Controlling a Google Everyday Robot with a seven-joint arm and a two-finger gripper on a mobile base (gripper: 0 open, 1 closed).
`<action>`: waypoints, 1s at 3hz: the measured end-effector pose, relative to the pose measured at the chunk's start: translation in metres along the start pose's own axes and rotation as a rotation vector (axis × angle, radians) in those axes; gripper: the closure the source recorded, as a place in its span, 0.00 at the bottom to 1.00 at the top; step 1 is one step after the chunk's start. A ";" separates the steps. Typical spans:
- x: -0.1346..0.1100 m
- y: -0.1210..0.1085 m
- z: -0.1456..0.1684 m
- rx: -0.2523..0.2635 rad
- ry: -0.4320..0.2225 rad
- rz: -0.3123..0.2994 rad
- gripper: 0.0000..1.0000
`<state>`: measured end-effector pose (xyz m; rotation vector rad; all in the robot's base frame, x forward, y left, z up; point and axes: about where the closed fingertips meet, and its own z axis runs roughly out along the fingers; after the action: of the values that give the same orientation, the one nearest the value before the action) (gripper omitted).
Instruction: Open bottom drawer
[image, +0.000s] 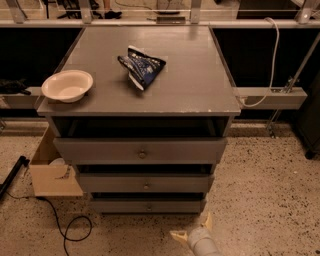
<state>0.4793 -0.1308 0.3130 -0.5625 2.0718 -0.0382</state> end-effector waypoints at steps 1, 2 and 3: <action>-0.001 -0.001 0.000 -0.002 -0.005 -0.010 0.00; -0.003 -0.007 0.007 -0.062 -0.023 -0.037 0.00; -0.009 -0.004 0.016 -0.176 -0.036 -0.134 0.00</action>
Offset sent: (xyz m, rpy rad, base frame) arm 0.0067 0.0111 -0.0067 0.0610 0.0422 0.2405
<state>0.4973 -0.1278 0.3124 -0.8043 2.0111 0.0768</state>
